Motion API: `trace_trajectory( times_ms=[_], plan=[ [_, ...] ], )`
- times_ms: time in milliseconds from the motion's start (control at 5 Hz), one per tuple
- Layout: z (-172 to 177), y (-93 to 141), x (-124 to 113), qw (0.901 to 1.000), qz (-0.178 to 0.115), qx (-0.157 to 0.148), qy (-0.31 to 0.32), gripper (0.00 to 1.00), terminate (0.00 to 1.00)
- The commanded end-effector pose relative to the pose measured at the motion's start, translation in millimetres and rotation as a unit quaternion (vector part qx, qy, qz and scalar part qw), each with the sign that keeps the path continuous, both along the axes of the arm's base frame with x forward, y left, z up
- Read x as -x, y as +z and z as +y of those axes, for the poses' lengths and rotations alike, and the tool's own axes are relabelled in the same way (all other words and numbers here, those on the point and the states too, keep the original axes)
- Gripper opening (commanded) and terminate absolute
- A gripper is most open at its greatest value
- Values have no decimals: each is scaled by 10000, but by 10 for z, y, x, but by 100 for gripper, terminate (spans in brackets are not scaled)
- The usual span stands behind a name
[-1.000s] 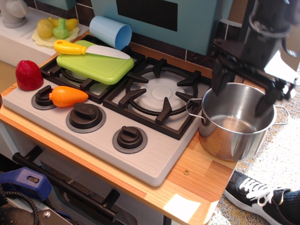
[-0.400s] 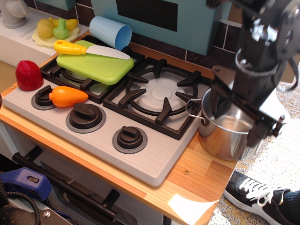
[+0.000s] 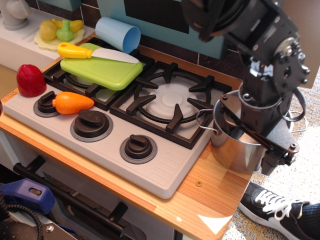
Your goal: Put pot or pan on stove
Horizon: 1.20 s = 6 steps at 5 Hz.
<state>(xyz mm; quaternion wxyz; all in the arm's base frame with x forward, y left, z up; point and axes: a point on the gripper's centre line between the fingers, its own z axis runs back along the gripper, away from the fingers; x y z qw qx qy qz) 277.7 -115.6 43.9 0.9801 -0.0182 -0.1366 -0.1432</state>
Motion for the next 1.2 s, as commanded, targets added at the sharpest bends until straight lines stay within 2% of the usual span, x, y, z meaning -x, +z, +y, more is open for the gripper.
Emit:
trace_trajectory(
  times_ms=[0,400,600,800,1000],
  plan=[
    [-55,109,-61,9996,-286,16,64,0,0],
    [-67,129,-65,9996,-290,-6,19,0,0],
    [-17,210,-74,9991,-303,-261,-137,0,0],
    [77,402,-67,9925,-299,-1114,-401,0,0],
    [314,607,6,9792,-265,-1766,-964,0,0]
  ],
)
